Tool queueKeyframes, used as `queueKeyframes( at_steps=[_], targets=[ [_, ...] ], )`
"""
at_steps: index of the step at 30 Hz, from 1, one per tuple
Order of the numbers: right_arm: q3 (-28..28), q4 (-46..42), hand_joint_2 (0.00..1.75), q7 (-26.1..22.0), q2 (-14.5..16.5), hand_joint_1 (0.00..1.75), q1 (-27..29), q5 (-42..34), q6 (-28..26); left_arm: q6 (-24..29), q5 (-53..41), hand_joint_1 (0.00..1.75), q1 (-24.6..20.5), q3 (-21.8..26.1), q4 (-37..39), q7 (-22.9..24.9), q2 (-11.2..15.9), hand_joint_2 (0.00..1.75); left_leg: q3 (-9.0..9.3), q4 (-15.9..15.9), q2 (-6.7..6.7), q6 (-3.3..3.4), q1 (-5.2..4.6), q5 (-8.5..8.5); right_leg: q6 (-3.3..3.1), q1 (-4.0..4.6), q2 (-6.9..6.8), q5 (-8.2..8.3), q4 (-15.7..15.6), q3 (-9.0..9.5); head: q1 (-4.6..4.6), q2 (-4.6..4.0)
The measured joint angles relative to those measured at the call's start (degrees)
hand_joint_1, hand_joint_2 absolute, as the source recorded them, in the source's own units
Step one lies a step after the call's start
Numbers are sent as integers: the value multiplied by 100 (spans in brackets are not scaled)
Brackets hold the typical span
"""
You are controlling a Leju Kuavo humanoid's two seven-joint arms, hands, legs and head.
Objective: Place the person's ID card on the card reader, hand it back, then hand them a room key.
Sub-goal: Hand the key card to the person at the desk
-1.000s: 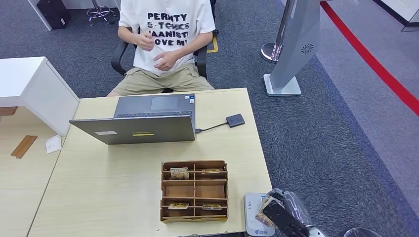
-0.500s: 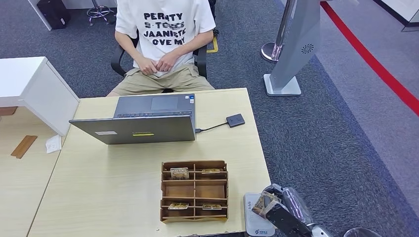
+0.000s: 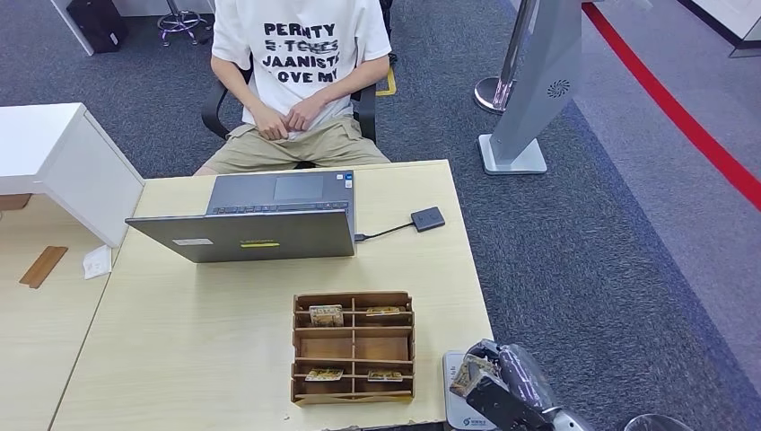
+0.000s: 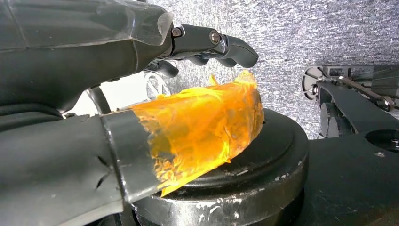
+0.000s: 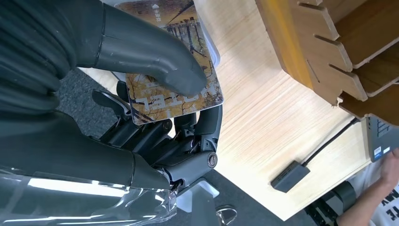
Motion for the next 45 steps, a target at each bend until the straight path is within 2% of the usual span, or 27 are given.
queueKeyframes(
  at_steps=[45],
  targets=[
    [226, 344, 175, 297, -2, 175, -164, 120, -238, 3, -11, 0, 0, 0, 0, 54, 1, 0, 0, 0, 0, 1, 0, -1, 3, 0, 0, -2, 0, 0, 1, 0]
  ],
)
